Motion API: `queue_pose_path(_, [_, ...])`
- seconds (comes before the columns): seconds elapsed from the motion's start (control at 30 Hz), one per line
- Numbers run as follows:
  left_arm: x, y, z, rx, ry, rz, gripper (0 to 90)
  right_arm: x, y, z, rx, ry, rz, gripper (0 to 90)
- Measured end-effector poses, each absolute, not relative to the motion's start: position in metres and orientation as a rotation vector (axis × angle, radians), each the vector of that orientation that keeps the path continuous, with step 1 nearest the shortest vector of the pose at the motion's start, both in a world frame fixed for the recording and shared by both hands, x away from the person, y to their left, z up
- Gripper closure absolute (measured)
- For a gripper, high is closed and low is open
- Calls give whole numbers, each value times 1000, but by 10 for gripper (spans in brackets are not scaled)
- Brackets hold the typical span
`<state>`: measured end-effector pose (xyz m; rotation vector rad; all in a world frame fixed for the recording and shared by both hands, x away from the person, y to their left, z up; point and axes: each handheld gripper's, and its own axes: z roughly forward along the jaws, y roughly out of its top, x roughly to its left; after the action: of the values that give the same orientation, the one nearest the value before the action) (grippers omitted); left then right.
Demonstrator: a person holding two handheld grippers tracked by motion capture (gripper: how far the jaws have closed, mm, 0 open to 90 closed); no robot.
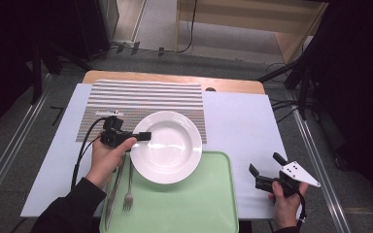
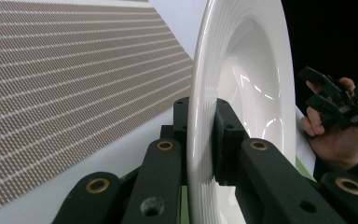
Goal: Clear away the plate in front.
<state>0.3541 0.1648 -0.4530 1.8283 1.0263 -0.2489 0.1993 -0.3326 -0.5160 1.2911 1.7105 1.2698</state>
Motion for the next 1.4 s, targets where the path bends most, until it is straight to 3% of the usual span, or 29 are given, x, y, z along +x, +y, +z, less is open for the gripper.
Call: queue_pose_path(1.4, [307,140,-490,1996,931,-498,804,199,-333,-516,1291,1710,1269,0])
